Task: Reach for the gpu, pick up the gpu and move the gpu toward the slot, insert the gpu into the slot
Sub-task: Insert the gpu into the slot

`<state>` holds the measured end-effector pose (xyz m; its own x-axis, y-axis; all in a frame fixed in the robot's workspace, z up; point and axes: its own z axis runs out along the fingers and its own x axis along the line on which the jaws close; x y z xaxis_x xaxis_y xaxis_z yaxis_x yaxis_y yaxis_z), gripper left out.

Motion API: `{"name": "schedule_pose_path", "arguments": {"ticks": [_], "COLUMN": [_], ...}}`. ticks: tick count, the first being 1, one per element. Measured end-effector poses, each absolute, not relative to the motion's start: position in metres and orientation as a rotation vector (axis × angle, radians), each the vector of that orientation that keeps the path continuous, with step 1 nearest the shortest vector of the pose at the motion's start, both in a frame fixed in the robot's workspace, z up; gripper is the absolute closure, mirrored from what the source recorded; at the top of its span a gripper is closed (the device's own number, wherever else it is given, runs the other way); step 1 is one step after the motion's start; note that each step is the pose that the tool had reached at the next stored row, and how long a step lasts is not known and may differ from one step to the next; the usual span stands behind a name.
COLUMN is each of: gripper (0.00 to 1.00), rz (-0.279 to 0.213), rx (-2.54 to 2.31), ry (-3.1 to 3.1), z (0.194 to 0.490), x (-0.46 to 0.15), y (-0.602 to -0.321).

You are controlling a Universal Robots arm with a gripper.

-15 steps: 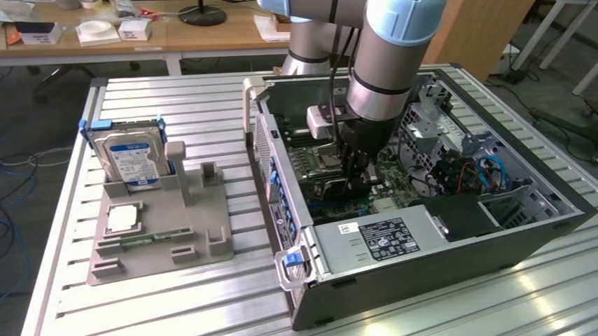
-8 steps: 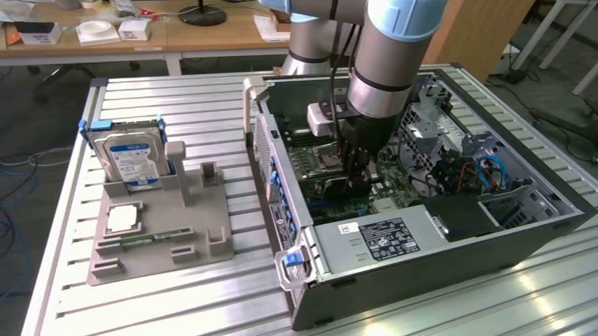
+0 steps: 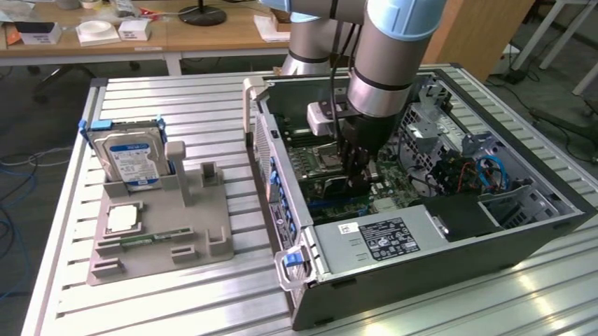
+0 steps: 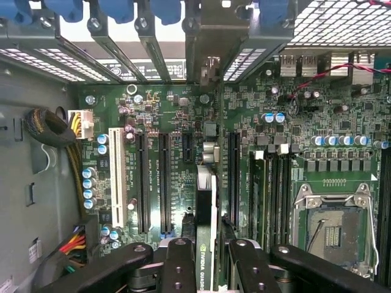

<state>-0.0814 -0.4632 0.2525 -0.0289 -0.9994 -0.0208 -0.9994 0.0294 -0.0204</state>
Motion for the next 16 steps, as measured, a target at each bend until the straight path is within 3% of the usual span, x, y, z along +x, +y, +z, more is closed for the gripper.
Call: {"name": "schedule_pose_path", "arguments": {"ticks": [16], "gripper": [0.74], "rz": [0.0], "rx": [-2.177], "ry": [2.224], "z": [0.2462], "x": [-0.0814], "y": [-0.463]}}
